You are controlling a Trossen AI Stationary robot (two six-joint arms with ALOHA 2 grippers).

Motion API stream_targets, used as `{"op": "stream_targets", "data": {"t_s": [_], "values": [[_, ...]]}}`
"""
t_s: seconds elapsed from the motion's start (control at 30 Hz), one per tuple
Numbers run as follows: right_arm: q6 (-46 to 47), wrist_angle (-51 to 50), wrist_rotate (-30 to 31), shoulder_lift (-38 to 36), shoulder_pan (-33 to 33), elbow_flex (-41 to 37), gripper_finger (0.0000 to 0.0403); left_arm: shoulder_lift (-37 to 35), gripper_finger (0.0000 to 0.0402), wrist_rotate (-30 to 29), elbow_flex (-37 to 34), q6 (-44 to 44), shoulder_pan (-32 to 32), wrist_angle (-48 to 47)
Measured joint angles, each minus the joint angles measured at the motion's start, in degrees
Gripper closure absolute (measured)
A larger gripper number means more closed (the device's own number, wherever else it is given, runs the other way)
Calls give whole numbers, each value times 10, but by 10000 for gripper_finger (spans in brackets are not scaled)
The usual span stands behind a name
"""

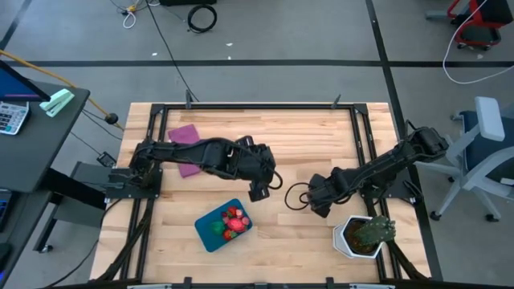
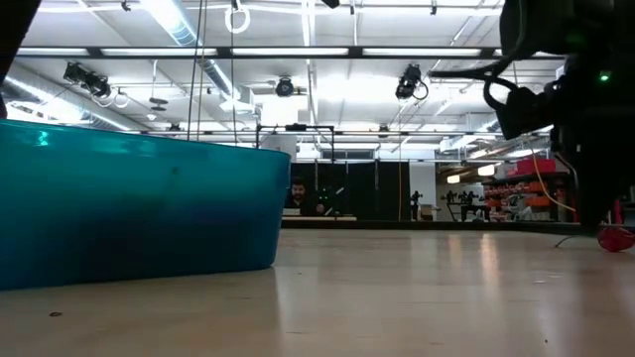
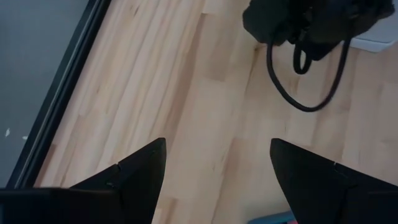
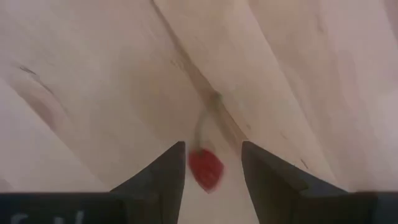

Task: Pick and placing Produce into tupperware
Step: Put the cherry into the blue bin

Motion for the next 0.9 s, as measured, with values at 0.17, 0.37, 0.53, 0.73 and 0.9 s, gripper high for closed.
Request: {"op": "stream_targets", "data": {"t_s": [0.17,0.37,0.53,0.73,0.9], "values": [[-13,37,0,0,-10,0,238,0,111,0,0,0,2,-13],[-7,23,0,15,-28,0,238,0,111,0,0,0,-3,-33],[-16,25,-13,45,-38,0,238,0,111,0,0,0,-4,-44],[-25,34,-32,71,-39,3,238,0,111,0,0,0,-3,-47],[-31,37,-30,62,-40,1,260,0,111,0,0,0,-3,-48]]}}
